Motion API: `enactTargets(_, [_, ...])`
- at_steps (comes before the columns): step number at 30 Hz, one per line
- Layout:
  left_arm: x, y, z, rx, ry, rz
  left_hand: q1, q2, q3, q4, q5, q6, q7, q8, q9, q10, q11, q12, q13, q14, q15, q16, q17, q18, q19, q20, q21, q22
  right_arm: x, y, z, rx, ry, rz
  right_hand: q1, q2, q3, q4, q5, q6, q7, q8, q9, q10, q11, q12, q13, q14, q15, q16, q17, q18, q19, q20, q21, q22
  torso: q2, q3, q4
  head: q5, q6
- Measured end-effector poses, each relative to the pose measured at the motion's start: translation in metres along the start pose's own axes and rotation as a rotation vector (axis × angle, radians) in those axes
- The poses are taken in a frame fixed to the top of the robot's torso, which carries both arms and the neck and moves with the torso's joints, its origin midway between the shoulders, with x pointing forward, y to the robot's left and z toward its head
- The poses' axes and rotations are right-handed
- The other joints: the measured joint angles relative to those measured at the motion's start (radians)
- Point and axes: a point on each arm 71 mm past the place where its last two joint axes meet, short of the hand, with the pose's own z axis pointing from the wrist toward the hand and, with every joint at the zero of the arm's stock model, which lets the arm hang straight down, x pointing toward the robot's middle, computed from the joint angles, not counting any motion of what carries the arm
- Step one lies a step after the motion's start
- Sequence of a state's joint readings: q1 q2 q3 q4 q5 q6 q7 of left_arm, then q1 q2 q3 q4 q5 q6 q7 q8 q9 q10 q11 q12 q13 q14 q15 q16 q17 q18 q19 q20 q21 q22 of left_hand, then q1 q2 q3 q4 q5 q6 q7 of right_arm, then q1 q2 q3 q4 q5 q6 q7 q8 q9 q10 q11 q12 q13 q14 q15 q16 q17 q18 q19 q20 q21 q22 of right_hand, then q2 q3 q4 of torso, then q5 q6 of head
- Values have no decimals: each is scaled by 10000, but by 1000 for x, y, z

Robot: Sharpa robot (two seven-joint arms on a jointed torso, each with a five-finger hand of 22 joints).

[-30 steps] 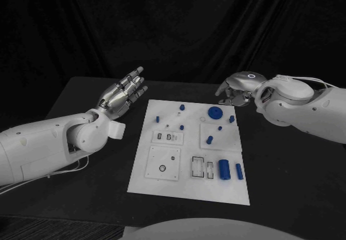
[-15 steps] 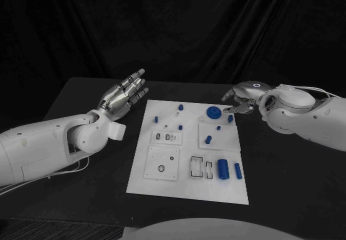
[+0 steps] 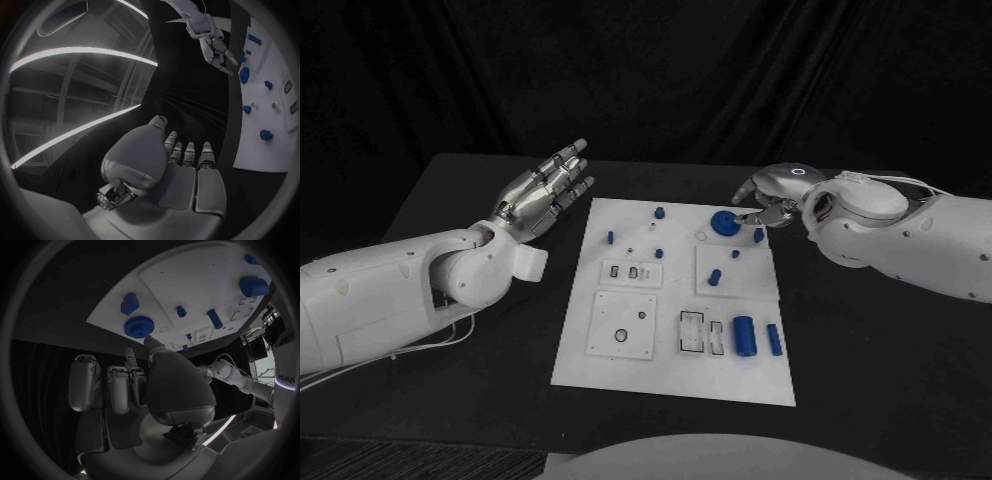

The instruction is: Assemble the parts on the task board

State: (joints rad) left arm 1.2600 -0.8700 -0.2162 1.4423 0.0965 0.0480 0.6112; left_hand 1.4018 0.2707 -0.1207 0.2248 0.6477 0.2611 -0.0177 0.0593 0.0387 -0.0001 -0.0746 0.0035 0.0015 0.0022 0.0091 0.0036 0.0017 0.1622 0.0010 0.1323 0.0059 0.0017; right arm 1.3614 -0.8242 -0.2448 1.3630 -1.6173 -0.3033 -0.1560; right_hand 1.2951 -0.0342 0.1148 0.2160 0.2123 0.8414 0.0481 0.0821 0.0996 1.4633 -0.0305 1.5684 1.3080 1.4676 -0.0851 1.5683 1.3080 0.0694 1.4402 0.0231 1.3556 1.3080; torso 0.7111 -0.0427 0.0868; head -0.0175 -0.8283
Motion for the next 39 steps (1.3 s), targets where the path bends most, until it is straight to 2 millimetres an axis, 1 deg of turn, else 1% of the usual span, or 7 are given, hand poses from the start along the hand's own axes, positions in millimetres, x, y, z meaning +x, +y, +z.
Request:
enactTargets(2, [0, 0, 0, -9, 6, -6, 0, 0, 0, 0, 0, 0, 0, 0, 5, 0, 0, 0, -2, 0, 0, 0, -1, 0, 0, 0, 0, 0, 0, 1, 1, -20, -30, 3, 52, -52, -6, -28, 74, 108, 2, 52, 41, 0, 0, 0, 0, 0, 0, 0, 0, 0, 0, 0, 78, 0, -1, -2, 8, -12, -23])
enactTargets(7, [0, 0, 0, -27, 12, -13, 0, 0, 0, 0, 0, 0, 0, 0, 5, 0, -1, 0, -6, 0, 0, 0, -6, -1, 0, 0, 0, 0, 2, 3, 4, -68, -52, -3, 56, -49, 10, -65, 77, 185, 5, 64, 117, -1, 0, 0, -1, 0, 0, 0, -1, 1, 56, -14, 121, -1, -7, -2, 11, -32, -82])
enactTargets(18, [0, 2, 0, -69, 61, -46, 0, 0, -1, 0, 0, -1, 0, -1, 4, 0, -1, 0, -5, 0, 0, 0, -8, 0, 0, 0, 0, 0, 10, 6, 13, -96, 41, -39, 131, -52, -18, -149, 77, 375, 55, 146, 260, -1, 0, 0, -2, 0, 0, 0, -2, 3, 107, -33, 217, -2, -10, 5, 36, -48, -129])
enactTargets(29, [0, 3, 0, -118, 98, -80, 0, 0, 27, 28, 0, -1, 0, 39, 3, 0, -1, 0, -3, -1, -1, 0, -6, 0, -1, -1, 0, 0, 18, 7, 19, -48, 188, -76, 131, -52, -72, -203, -159, 486, 152, 186, 427, -1, 1, 0, -2, 0, 0, 0, -2, 3, 143, 3, 240, -4, -15, 1, 29, -26, -195])
enactTargets(30, [0, 3, 0, -123, 106, -86, 0, 0, 27, 28, 0, -1, 0, 39, 3, 0, -1, 0, -2, 0, -1, 0, -6, -1, -1, -1, 0, 0, 18, 7, 19, -41, 205, -80, 131, -52, -72, -203, -197, 535, 144, 222, 443, -1, 1, 0, -2, 0, 1, 0, -2, -14, 143, 3, 259, -4, -16, 1, 29, -32, -200])
enactTargets(32, [0, 3, 0, -130, 113, -91, 0, 0, 27, 28, 0, -1, 0, 39, 3, 0, -1, 0, -2, 0, -1, 0, -6, 0, -1, -1, 0, 0, 18, 7, 19, -33, 224, -83, 130, -52, -72, -203, -205, 535, 144, 233, 450, -1, 1, 0, -2, 0, 1, -1, -3, -149, 142, 3, 260, -4, -18, 1, 29, -34, -207])
enactTargets(39, [1, 3, 0, -170, 153, -121, 0, 0, 56, 0, 0, -1, 0, 39, 2, 0, -2, 0, -1, 0, -1, 0, -4, -1, -1, -1, 0, -2, 21, 7, 21, 2, 333, -79, 131, -53, -103, -233, -204, 575, 184, 262, 513, 26, 27, -1, -2, 0, 1, -1, -3, -154, 143, 3, 260, -5, -22, -5, 22, -11, -230])
